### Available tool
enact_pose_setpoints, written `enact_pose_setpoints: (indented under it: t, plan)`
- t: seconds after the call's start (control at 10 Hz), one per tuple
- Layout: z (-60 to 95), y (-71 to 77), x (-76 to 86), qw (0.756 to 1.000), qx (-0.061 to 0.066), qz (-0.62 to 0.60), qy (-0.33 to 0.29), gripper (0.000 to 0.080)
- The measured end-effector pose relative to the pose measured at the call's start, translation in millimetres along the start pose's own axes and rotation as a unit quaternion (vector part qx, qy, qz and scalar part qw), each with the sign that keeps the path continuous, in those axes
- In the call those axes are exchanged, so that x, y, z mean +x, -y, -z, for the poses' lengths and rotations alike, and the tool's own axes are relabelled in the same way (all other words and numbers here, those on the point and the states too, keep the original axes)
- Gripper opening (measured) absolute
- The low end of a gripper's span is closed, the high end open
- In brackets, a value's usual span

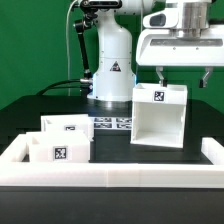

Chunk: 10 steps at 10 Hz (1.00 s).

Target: Assemble drawer

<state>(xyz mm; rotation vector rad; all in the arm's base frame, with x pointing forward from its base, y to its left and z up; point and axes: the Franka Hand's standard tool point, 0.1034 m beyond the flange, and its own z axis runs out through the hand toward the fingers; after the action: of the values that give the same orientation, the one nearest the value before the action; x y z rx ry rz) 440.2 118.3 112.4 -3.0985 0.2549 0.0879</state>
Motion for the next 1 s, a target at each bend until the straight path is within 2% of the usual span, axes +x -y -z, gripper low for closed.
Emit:
enact_pose_setpoints:
  t: [0.3, 0.5, 0.7, 0.8, 0.9, 1.0]
  plan:
    - [-11.4, 0.3, -2.8, 1.0, -0.001, 0.002, 0.008, 0.065]
    - [-11.5, -1.8, -1.9, 1.0, -0.001, 0.001, 0.008, 0.065]
    - [-11.5, -2.2, -1.7, 1.0, -0.001, 0.001, 0.008, 0.0404]
    - [-11.5, -2.2, -1.7, 1.0, -0.001, 0.001, 0.008, 0.0404]
    - [-11.5, -2.2, -1.7, 1.0, -0.001, 0.001, 0.008, 0.0204]
    - [-11.5, -2.2, -1.6, 1.0, -0.001, 0.001, 0.008, 0.0079]
